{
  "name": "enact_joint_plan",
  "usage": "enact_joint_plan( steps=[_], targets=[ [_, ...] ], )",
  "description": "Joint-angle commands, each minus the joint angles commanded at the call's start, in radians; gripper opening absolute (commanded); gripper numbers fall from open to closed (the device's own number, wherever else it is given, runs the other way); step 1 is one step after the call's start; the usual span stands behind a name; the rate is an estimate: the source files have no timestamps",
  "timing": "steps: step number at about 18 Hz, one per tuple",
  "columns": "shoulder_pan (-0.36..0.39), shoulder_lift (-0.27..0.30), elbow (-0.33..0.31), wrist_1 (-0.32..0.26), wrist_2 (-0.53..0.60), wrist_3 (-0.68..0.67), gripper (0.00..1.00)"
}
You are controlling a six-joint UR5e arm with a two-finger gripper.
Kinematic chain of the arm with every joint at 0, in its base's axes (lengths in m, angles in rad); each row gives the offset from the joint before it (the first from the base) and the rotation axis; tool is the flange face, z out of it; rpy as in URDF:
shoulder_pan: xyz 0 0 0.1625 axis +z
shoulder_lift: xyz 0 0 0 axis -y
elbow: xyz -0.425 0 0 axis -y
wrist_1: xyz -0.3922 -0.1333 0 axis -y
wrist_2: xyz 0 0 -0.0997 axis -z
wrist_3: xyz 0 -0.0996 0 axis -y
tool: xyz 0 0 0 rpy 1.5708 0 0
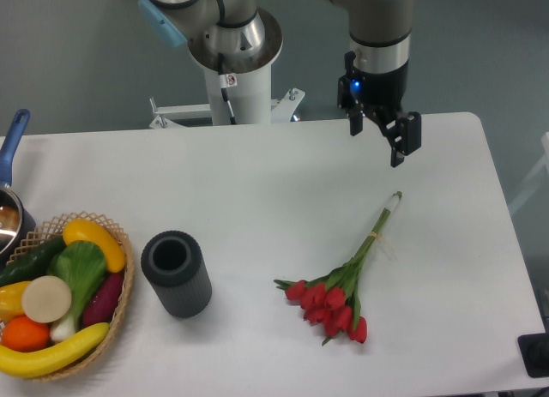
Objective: Pick up the flowers from the table
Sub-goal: 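Move the open gripper over the red tulip stems and lower it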
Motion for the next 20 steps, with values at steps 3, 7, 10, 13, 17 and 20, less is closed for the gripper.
enact_joint_plan(
  steps=[3, 7, 10, 13, 17, 20],
  targets=[
    [-0.037, -0.023, -0.037, 0.115, 0.0, -0.125, 1.0],
    [-0.084, -0.067, -0.037, 0.12, 0.0, -0.224, 1.0],
    [-0.117, -0.115, -0.031, 0.148, 0.003, -0.304, 1.0],
    [-0.12, -0.165, -0.031, 0.183, 0.015, -0.387, 1.0],
    [-0.13, -0.224, -0.025, 0.185, 0.032, -0.399, 1.0],
    [-0.13, -0.268, -0.013, 0.206, 0.032, -0.396, 1.0]
  ],
)
